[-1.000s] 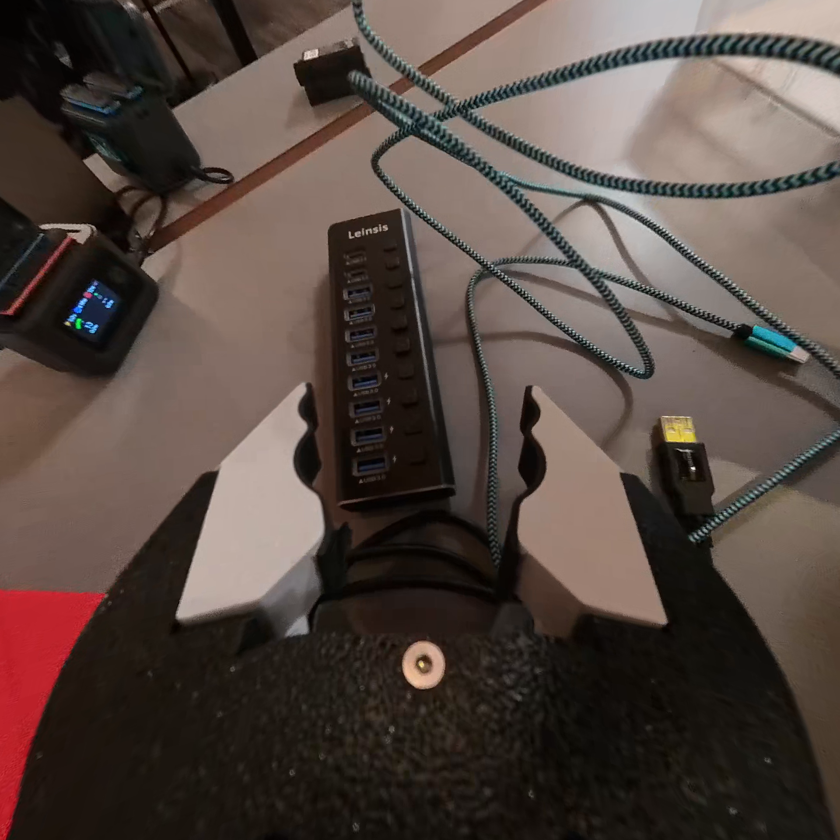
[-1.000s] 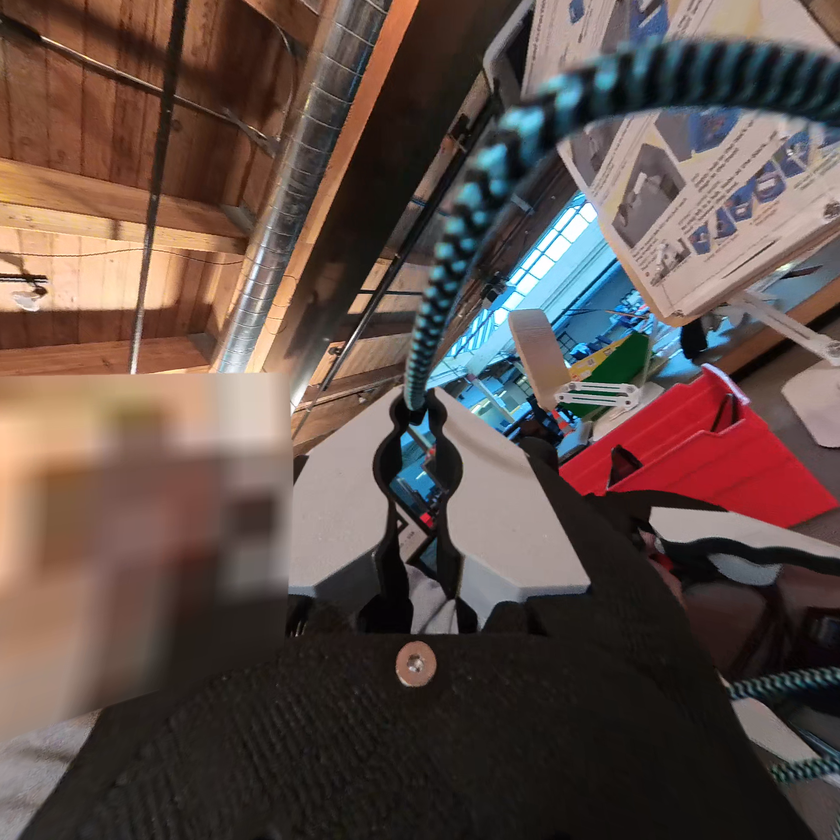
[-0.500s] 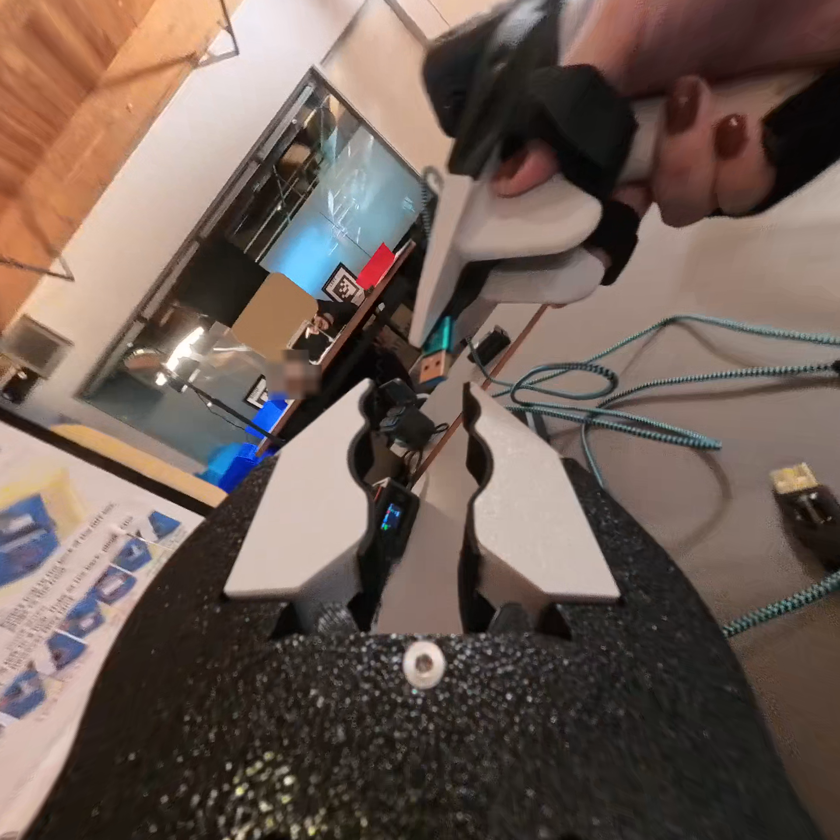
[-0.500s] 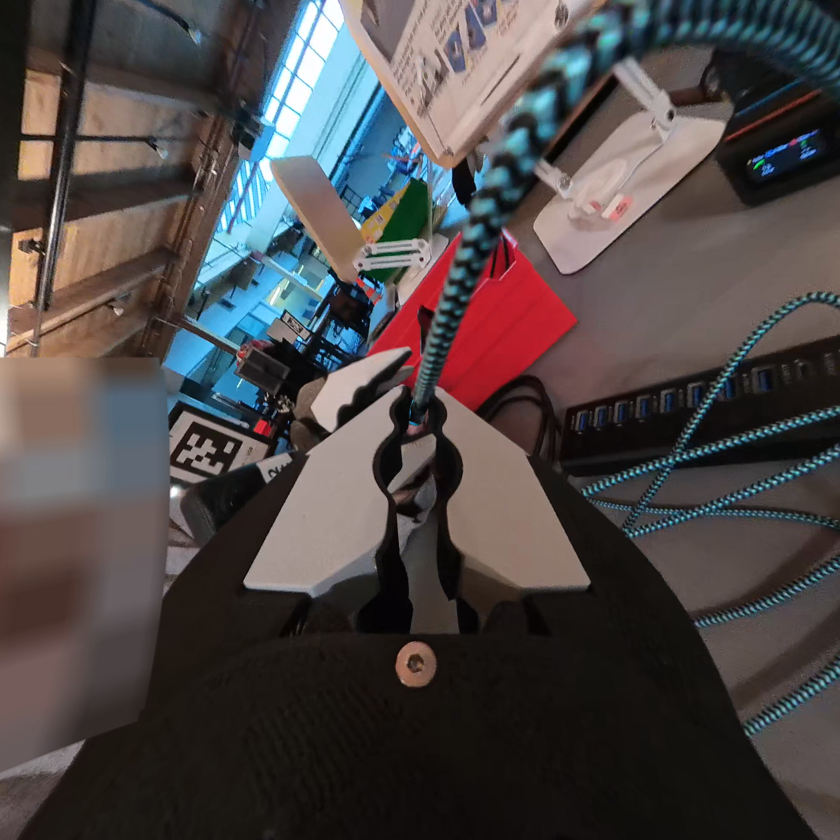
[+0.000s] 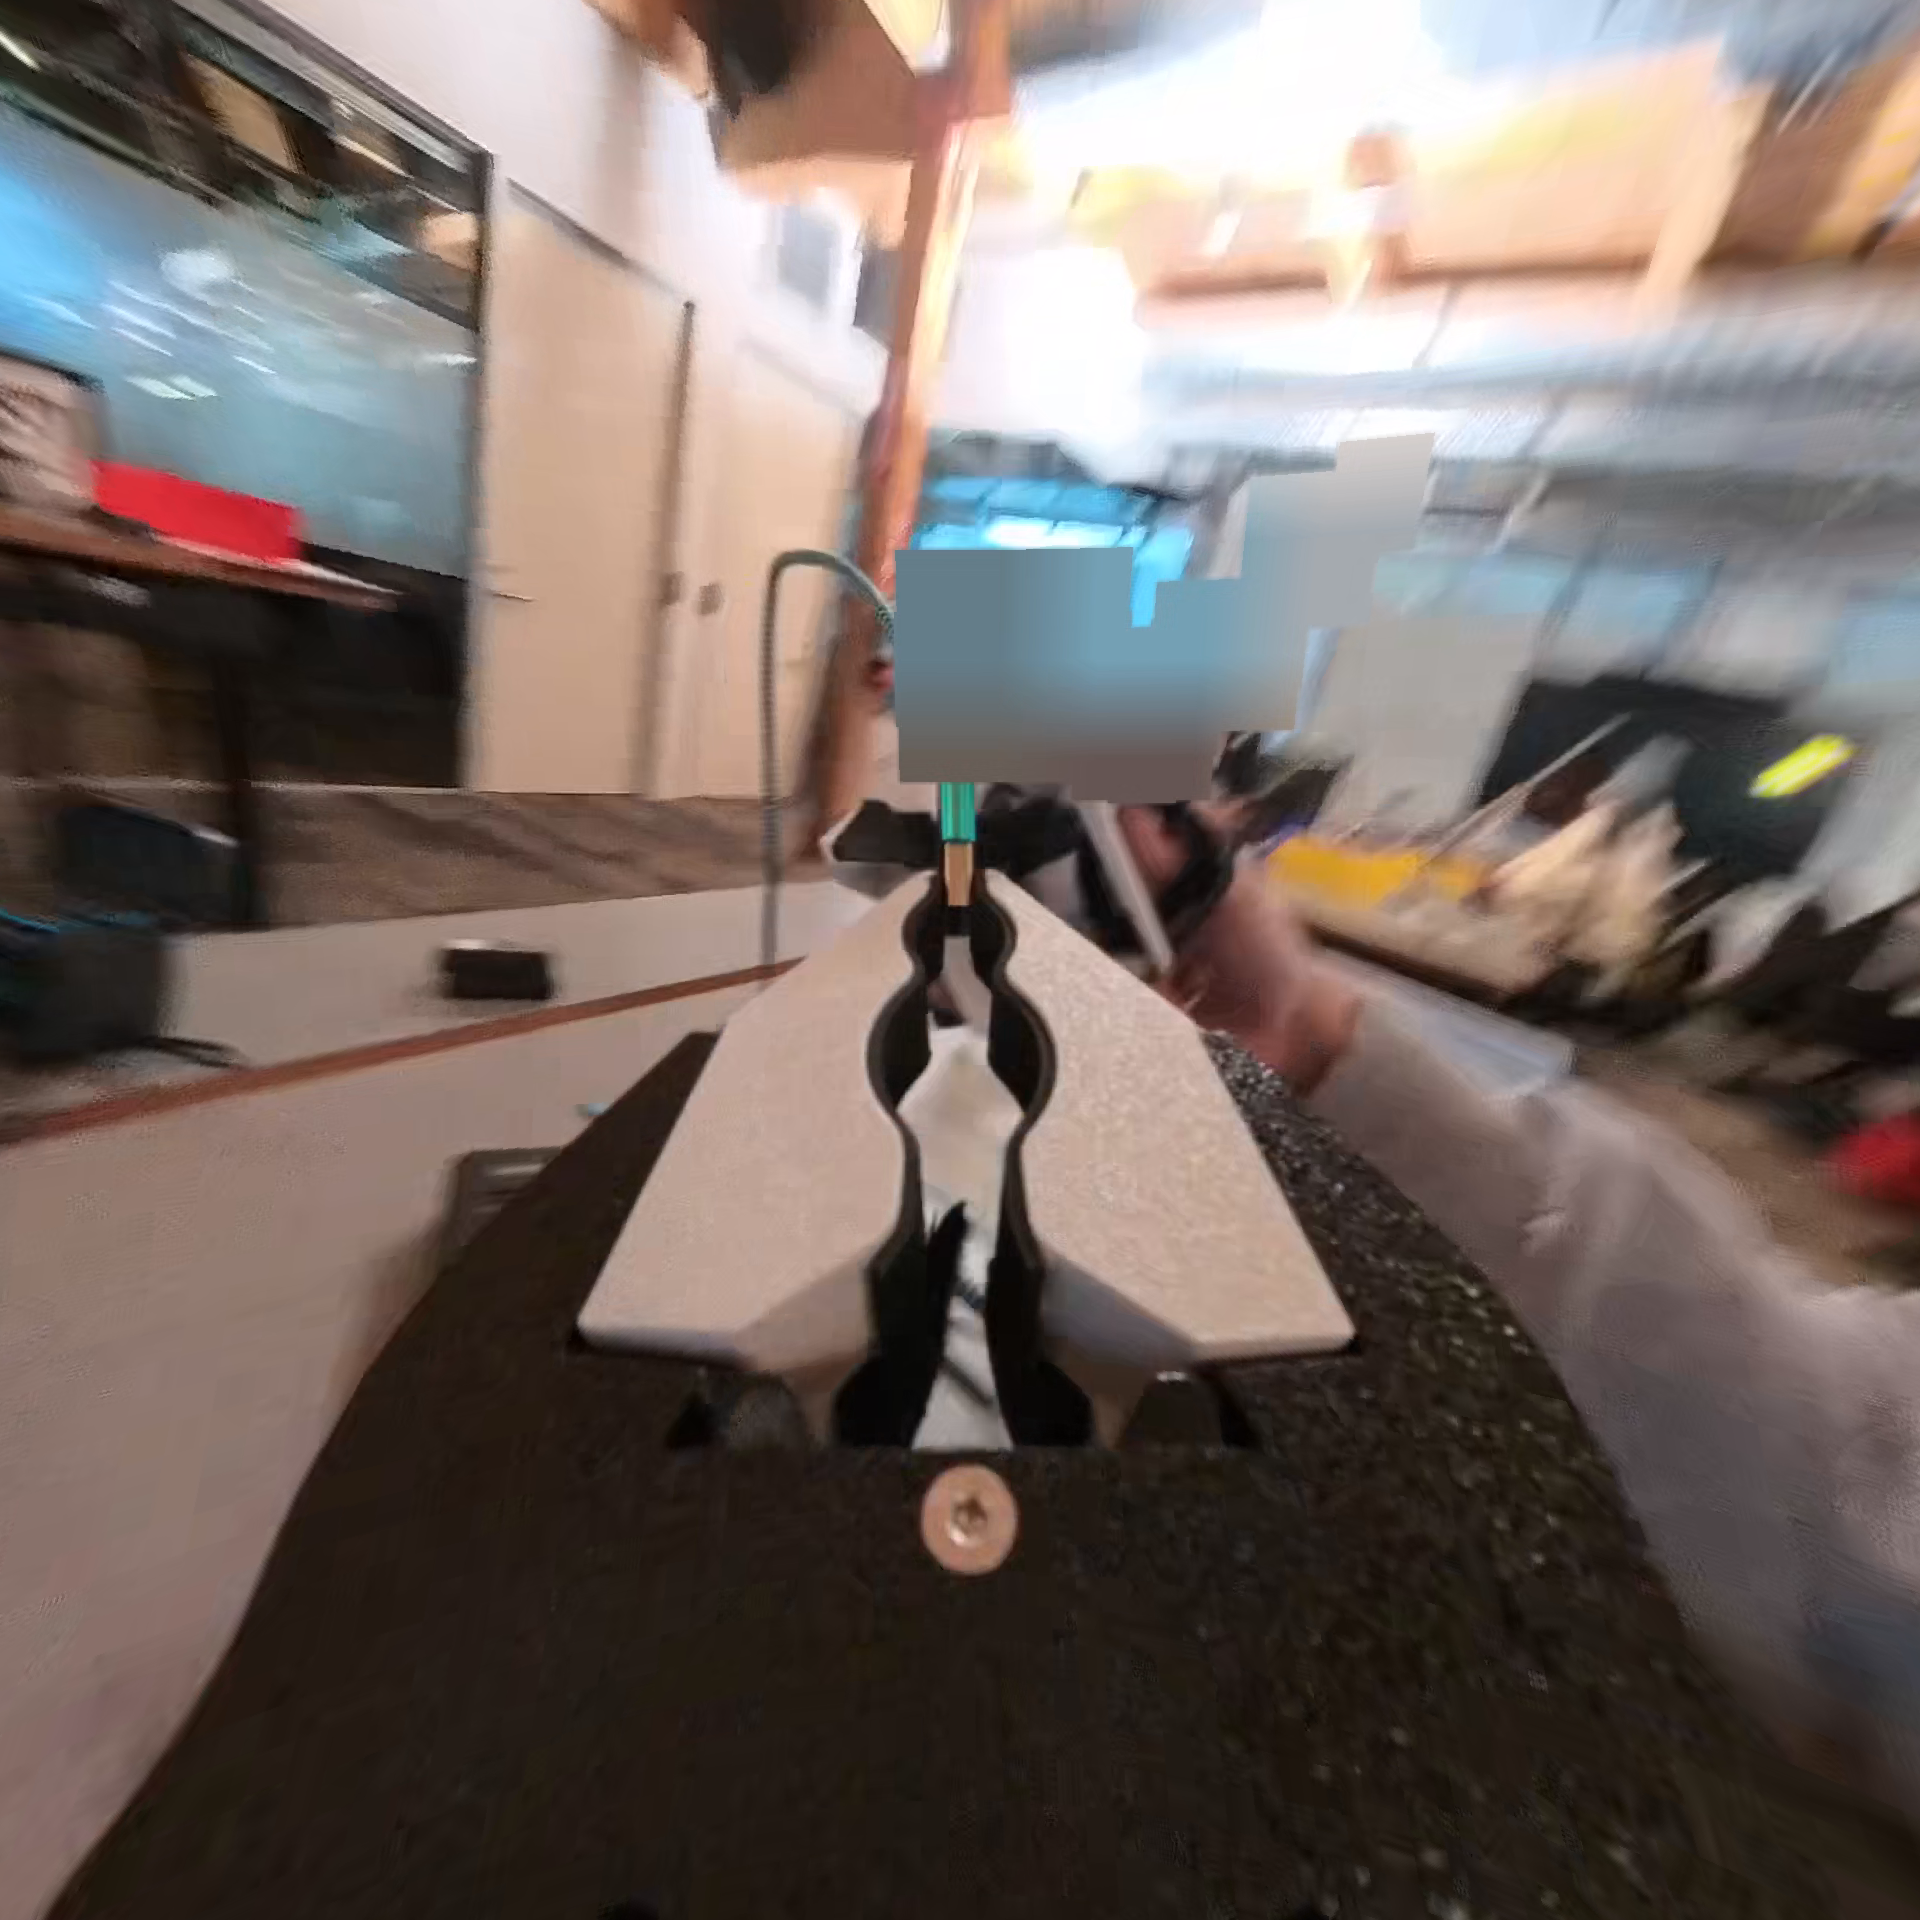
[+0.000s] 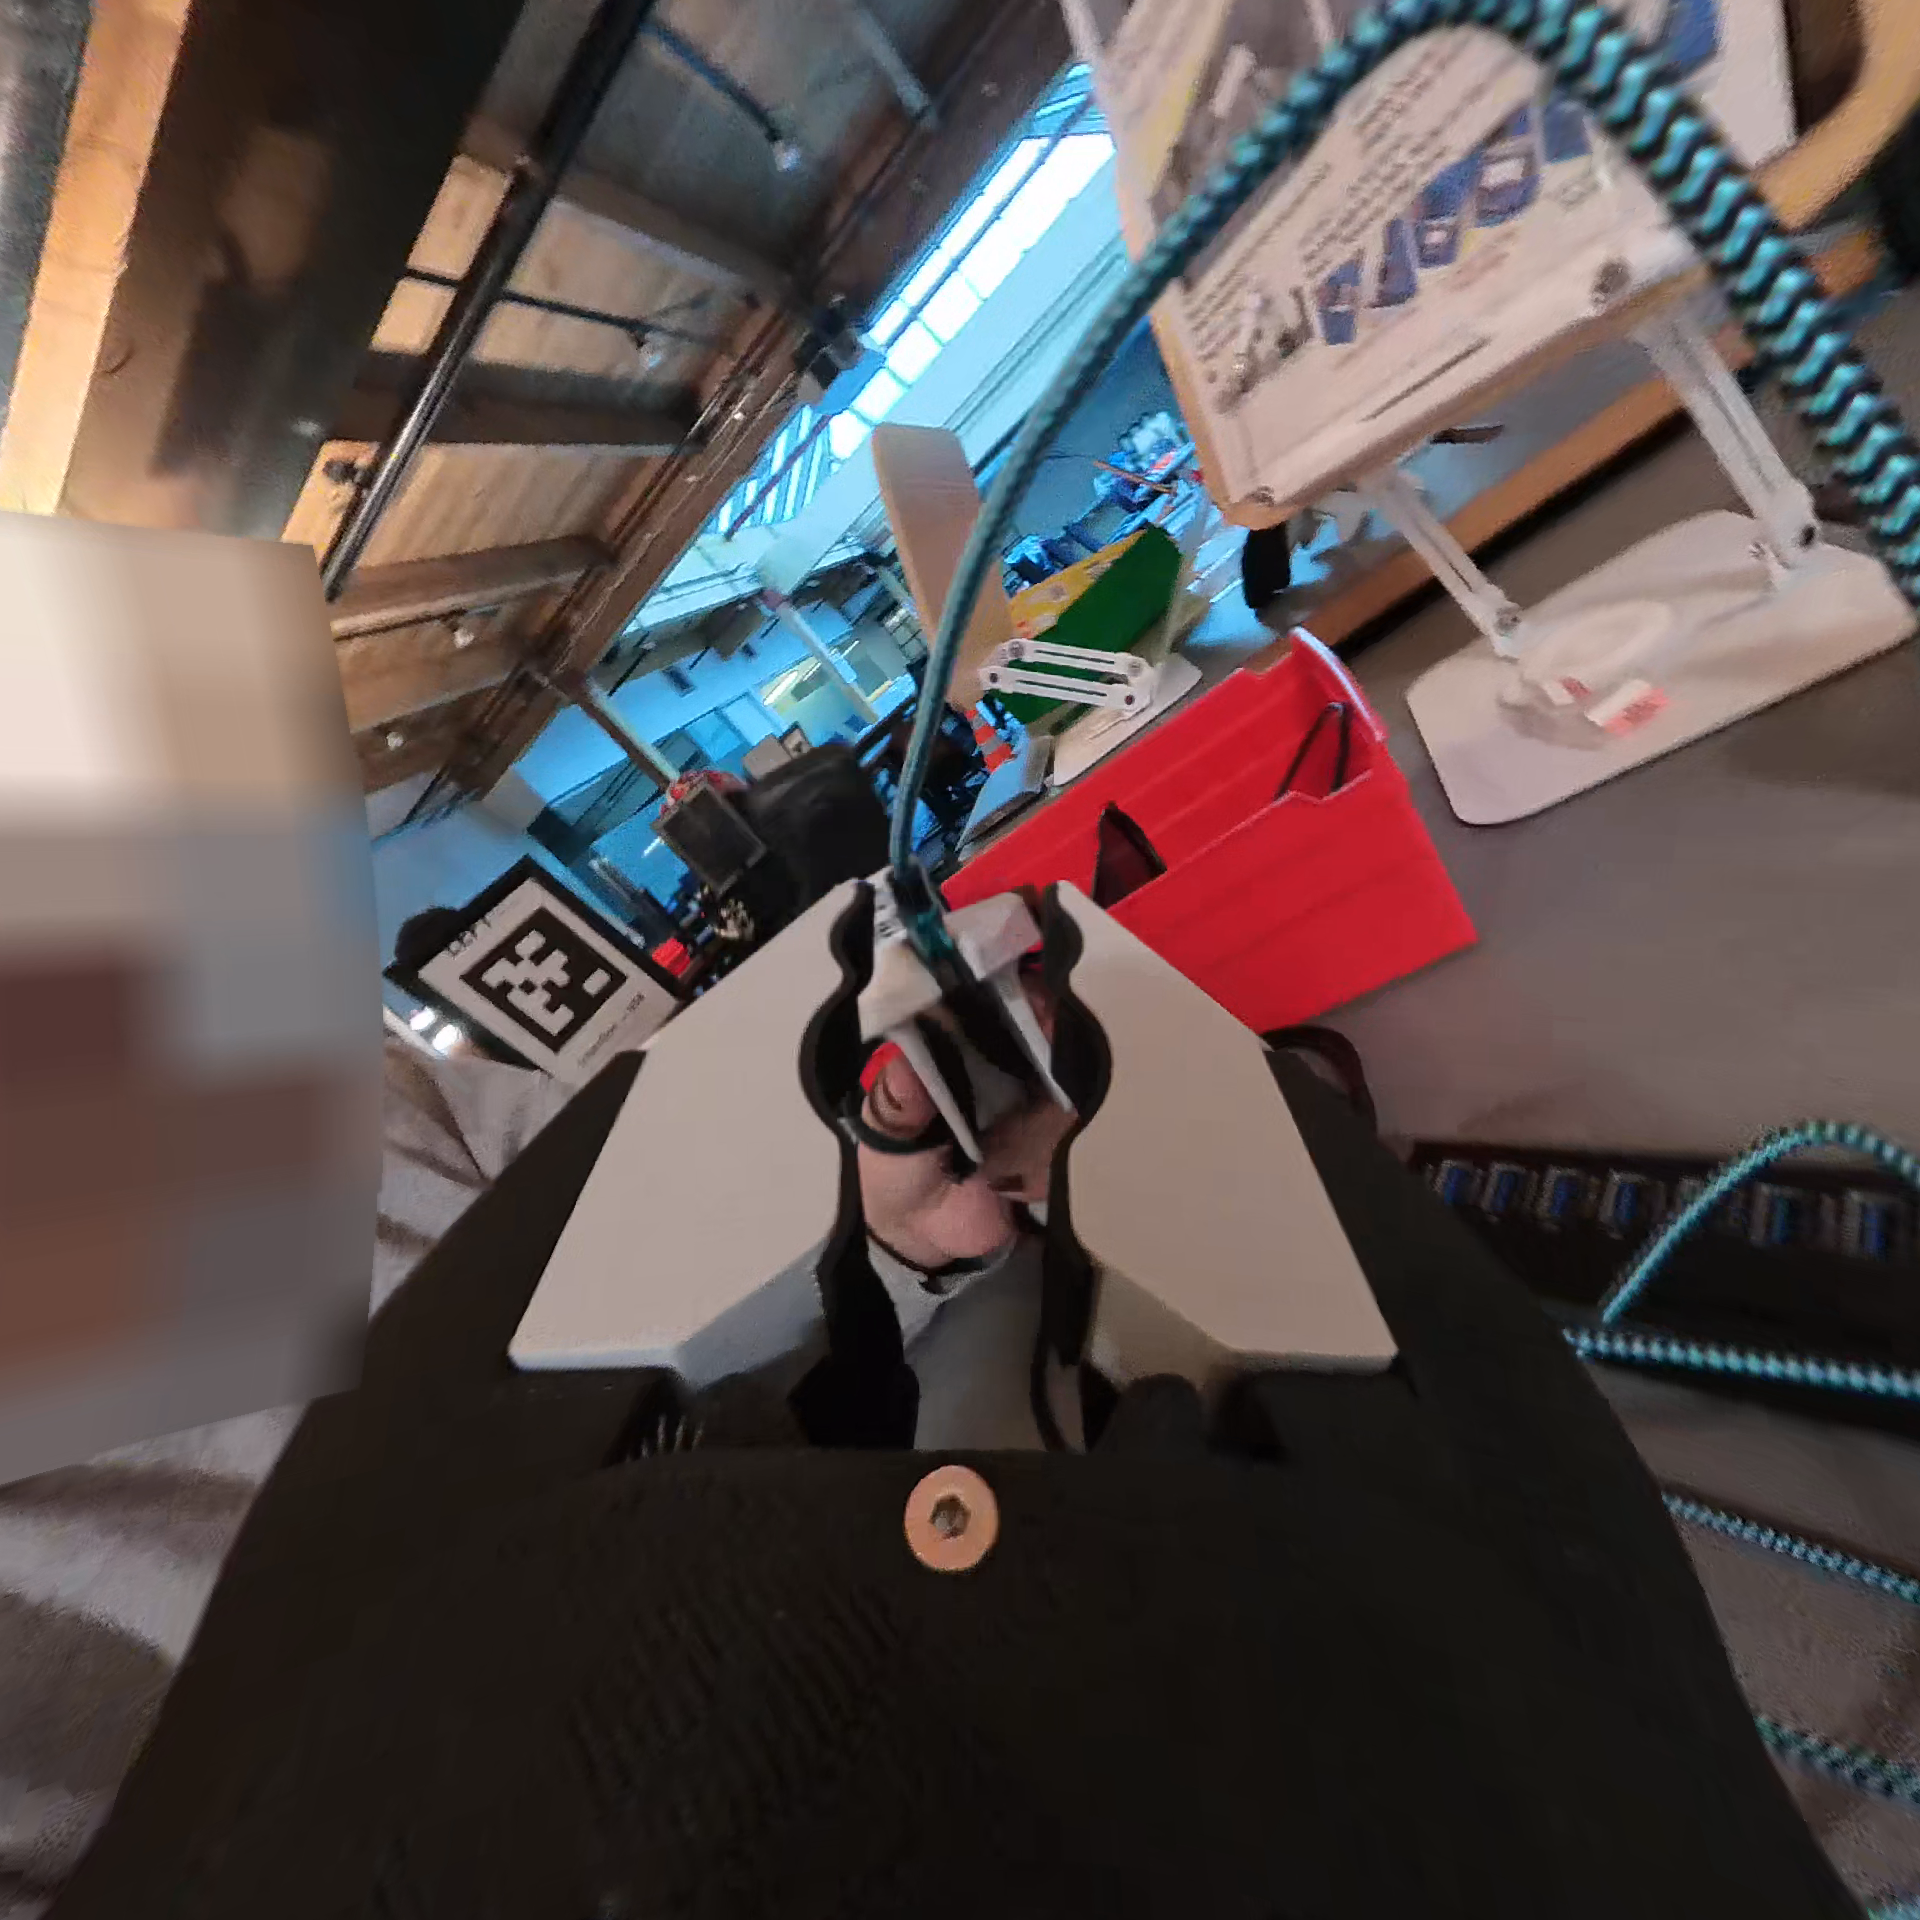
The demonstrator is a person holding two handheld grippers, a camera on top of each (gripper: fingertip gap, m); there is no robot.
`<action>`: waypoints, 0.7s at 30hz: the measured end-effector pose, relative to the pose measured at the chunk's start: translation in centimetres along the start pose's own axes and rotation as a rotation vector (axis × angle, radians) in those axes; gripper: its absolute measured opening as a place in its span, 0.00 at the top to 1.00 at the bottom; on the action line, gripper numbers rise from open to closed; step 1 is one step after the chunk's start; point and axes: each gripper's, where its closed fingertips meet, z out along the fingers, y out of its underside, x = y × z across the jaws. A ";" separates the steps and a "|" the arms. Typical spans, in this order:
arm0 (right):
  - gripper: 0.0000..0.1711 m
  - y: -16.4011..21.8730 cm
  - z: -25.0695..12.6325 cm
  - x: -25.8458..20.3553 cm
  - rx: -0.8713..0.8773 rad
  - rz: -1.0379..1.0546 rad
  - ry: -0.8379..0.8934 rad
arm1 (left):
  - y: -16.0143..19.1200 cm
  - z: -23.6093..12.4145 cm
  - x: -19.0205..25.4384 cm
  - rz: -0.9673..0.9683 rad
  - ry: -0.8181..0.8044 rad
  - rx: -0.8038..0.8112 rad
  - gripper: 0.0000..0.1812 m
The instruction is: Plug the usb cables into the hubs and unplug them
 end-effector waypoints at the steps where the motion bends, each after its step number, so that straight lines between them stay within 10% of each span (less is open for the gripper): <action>1: 0.84 0.1 0.2 -0.3 -0.003 -0.035 -0.021 | -0.5 -0.2 0.0 -0.110 0.049 0.047 1.00; 9: 0.97 0.5 1.2 -1.2 -0.012 -0.138 -0.068 | -0.8 -0.2 0.8 -0.433 0.233 0.109 1.00; 16: 0.98 -3.1 -1.4 -0.1 0.266 0.259 -0.211 | 3.9 -0.8 -4.9 -0.097 -0.163 -0.237 0.74; 21: 0.98 -3.9 -2.9 0.7 0.358 0.359 -0.281 | 6.3 -0.4 -4.7 -0.046 -0.161 -0.346 0.70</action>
